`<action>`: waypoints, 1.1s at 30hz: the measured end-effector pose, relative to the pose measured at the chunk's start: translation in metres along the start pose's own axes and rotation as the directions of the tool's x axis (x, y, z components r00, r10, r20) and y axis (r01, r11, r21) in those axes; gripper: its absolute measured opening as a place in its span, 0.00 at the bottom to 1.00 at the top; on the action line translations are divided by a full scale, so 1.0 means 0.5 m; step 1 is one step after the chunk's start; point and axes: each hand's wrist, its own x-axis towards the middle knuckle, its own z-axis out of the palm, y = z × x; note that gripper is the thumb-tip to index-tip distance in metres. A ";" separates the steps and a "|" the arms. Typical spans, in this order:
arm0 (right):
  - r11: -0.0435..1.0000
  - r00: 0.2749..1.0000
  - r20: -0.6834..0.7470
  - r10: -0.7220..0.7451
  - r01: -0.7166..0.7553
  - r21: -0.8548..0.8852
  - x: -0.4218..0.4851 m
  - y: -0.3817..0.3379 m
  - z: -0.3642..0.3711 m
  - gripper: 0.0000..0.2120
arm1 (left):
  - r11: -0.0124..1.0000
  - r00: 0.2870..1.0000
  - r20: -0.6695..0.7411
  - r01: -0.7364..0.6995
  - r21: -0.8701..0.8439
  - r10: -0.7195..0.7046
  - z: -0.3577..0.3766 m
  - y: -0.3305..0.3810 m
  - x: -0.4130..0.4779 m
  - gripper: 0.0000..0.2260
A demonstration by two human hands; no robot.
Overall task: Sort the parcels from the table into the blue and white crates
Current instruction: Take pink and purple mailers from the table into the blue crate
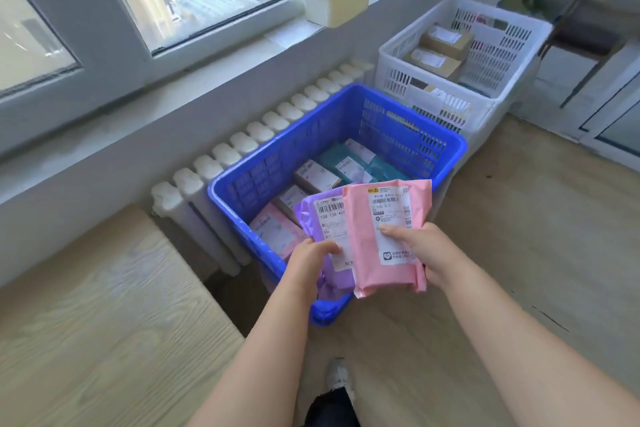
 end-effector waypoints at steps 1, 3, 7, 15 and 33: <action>1.000 1.000 -0.005 0.004 -0.004 -0.002 -0.001 -0.002 -0.002 0.09 | 1.000 1.000 -0.004 0.003 -0.027 -0.003 -0.001 -0.001 0.001 0.15; 1.000 1.000 0.007 0.010 -0.010 -0.019 0.056 -0.039 -0.007 0.09 | 0.999 1.000 -0.020 0.003 -0.055 -0.004 0.012 0.031 0.054 0.15; 0.992 0.997 0.048 0.063 -0.058 -0.108 0.160 -0.080 0.012 0.12 | 0.998 0.996 -0.074 0.051 -0.047 -0.054 0.031 0.082 0.114 0.12; 0.931 0.939 0.243 0.243 -0.155 -0.331 0.367 -0.086 0.089 0.12 | 0.990 0.944 -0.304 0.104 -0.093 -0.128 0.013 0.131 0.208 0.10; 0.828 0.811 0.359 0.462 -0.250 -0.502 0.679 0.102 0.256 0.12 | 0.958 0.623 -0.782 0.231 0.167 -0.014 -0.090 0.001 0.487 0.36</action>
